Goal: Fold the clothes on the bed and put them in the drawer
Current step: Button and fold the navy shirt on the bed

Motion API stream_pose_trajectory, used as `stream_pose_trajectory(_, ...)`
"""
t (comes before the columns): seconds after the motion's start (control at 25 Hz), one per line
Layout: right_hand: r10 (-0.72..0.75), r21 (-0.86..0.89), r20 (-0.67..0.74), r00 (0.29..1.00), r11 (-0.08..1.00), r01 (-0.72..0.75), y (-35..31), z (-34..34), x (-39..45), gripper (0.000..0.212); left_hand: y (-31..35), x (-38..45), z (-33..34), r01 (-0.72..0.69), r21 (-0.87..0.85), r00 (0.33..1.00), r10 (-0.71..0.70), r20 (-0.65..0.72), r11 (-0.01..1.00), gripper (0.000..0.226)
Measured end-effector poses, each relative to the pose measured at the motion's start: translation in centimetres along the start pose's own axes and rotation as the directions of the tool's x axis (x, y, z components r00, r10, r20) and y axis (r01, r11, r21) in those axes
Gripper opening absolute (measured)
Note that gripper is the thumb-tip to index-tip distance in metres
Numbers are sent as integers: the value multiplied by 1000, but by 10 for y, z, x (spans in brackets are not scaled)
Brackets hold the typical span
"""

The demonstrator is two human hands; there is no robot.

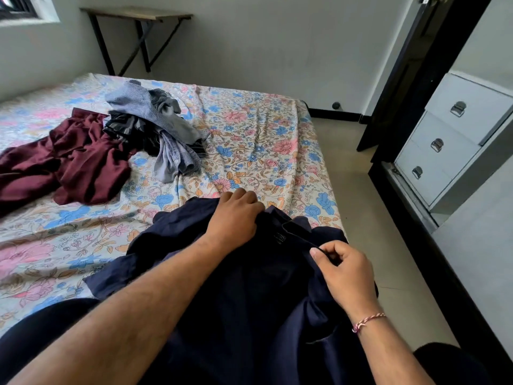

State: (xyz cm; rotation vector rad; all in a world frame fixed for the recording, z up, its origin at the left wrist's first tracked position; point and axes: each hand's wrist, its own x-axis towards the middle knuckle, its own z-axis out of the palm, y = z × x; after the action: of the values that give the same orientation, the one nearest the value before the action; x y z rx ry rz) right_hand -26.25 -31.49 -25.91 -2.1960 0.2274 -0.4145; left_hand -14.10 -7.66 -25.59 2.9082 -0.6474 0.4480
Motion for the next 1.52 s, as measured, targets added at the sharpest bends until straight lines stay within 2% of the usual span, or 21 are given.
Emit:
stream_pose_trajectory(0.08, 4, 37, -18, 1000, 999, -3, -3, -2, 0, 19, -10, -3, -9, -4, -106, 1000, 4, 5, 994, 49)
stream_pose_trajectory(0.16, 20, 79, -37, 999, 997, -17, -6, -7, 4, 18, -19, -7, -32, -111, -247, 993, 120, 21, 963, 52)
stream_pose_trajectory(0.24, 40, 148, -59, 997, 989, -31, -13, -16, 8, 17, -25, -6, -64, -184, -347, 982, 189, -20, 920, 41)
stream_pose_trajectory(0.32, 34, 210, -43, 998, 977, -24, -24, -30, 11, 14, -30, -4, -99, -196, -395, 980, 191, -53, 897, 23)
stream_pose_trajectory(0.36, 5, 202, -10, 1000, 979, -3, -28, -36, 10, 13, -30, -7, -114, -187, -404, 982, 185, -45, 896, 22)
stream_pose_trajectory(0.44, -50, 140, 101, 994, 990, 36, -33, -45, 7, 15, -24, -22, -128, -160, -350, 987, 157, -37, 923, 27)
stream_pose_trajectory(0.52, -30, 167, 221, 975, 986, -8, -34, -45, -5, 16, -7, -51, -123, -130, -247, 988, 105, -114, 960, 22)
stream_pose_trajectory(0.64, 39, 380, 314, 949, 910, -163, -33, -25, -38, 11, 30, -103, -102, 138, -256, 975, -176, -135, 957, 8)
stream_pose_trajectory(0.76, 107, 525, 306, 946, 810, -261, -32, -2, -73, 8, 63, -140, -79, 408, -514, 877, -481, -12, 755, 18)
stream_pose_trajectory(0.8, 120, 566, 306, 945, 775, -281, -32, 4, -79, 7, 74, -147, -74, 464, -592, 837, -545, 49, 659, 24)
stream_pose_trajectory(0.84, 127, 602, 311, 942, 741, -299, -33, 8, -82, 7, 84, -151, -70, 507, -689, 797, -586, 146, 518, 27)
stream_pose_trajectory(0.88, 132, 632, 316, 940, 710, -312, -33, 11, -83, 6, 92, -152, -69, 526, -795, 754, -597, 273, 301, 23)
stream_pose_trajectory(0.92, 136, 659, 321, 937, 679, -325, -33, 14, -82, 5, 102, -151, -71, 512, -859, 713, -571, 408, 26, 17)
stream_pose_trajectory(0.96, 141, 683, 327, 934, 648, -337, -34, 16, -82, 5, 109, -150, -74, 494, -841, 670, -521, 529, -220, 19)
stream_pose_trajectory(1.0, 149, 697, 332, 932, 627, -348, -34, 18, -81, 6, 113, -149, -74, 477, -801, 639, -483, 599, -362, 25)
stream_pose_trajectory(1.04, 149, 703, 336, 930, 618, -353, -34, 20, -82, 6, 114, -149, -71, 479, -779, 624, -468, 626, -403, 27)
stream_pose_trajectory(1.08, 142, 708, 335, 931, 614, -349, -34, 21, -82, 5, 116, -149, -68, 489, -776, 617, -470, 631, -400, 26)
stream_pose_trajectory(1.2, 107, 714, 334, 937, 620, -325, -34, 25, -85, 6, 121, -152, -63, 480, -777, 644, -438, 627, -406, 14)
stream_pose_trajectory(1.32, 70, 703, 345, 936, 642, -307, -34, 26, -88, 11, 122, -156, -62, 479, -765, 666, -389, 636, -430, 16)
stream_pose_trajectory(1.4, 61, 702, 337, 940, 648, -294, -33, 25, -88, 18, 125, -157, -64, 508, -758, 678, -353, 645, -409, 16)
stream_pose_trajectory(1.52, 85, 697, 312, 946, 657, -289, -32, 23, -86, 42, 129, -157, -63, 494, -802, 708, -379, 596, -336, 17)
